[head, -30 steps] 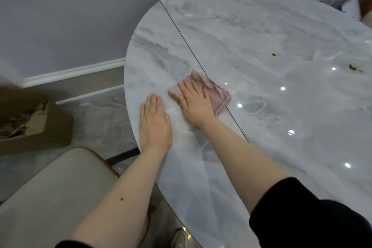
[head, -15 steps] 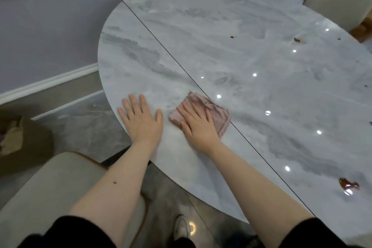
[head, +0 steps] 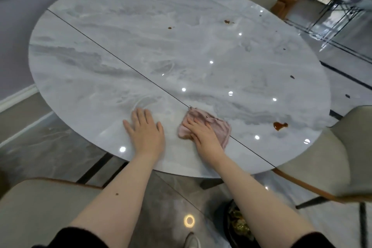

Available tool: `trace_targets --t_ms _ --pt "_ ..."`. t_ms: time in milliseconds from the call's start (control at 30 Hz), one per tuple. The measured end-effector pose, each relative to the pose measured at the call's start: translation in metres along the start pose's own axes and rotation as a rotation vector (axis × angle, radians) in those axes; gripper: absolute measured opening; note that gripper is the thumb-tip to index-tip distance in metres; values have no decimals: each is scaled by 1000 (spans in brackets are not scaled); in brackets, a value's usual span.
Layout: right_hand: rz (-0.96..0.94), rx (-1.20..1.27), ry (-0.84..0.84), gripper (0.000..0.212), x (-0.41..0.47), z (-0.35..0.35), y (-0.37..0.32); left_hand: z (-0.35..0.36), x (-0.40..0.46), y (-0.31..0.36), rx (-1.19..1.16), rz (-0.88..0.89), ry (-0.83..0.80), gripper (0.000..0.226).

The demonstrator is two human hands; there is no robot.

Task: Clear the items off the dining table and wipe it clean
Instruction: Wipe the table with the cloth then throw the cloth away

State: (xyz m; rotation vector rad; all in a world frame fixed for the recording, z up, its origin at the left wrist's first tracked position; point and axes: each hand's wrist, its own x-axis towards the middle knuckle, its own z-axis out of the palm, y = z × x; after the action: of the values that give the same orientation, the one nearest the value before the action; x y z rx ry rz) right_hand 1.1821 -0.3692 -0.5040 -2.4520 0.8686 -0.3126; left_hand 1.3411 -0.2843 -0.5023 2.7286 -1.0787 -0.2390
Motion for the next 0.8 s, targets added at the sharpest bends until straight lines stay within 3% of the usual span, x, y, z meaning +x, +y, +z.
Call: trace_targets --t_ms 200,233,300,367,467,500,567,633,800 --pt "35 168 143 40 -19 -27 25 11 -7 49 -39 175 13 56" --pt "65 224 210 40 -22 -37 27 13 -9 60 -40 208 22 56" --pt "60 274 500 33 -29 -58 42 15 -11 82 -51 274 29 55" --pt "106 157 662 32 -36 -78 75 18 -13 106 -68 360 18 54" --pt "226 33 428 27 -50 -95 129 27 -16 146 -94 461 1 53" --pt "241 47 312 31 -59 -97 145 32 -18 163 -93 483 -14 54" --pt "298 -149 171 45 -79 -91 145 41 -20 186 -78 524 -20 55" --pt "474 -245 124 49 -90 -90 148 50 -21 204 -52 558 -19 63" --pt "576 -295 16 49 -72 -112 173 68 -12 222 -20 580 -21 65"
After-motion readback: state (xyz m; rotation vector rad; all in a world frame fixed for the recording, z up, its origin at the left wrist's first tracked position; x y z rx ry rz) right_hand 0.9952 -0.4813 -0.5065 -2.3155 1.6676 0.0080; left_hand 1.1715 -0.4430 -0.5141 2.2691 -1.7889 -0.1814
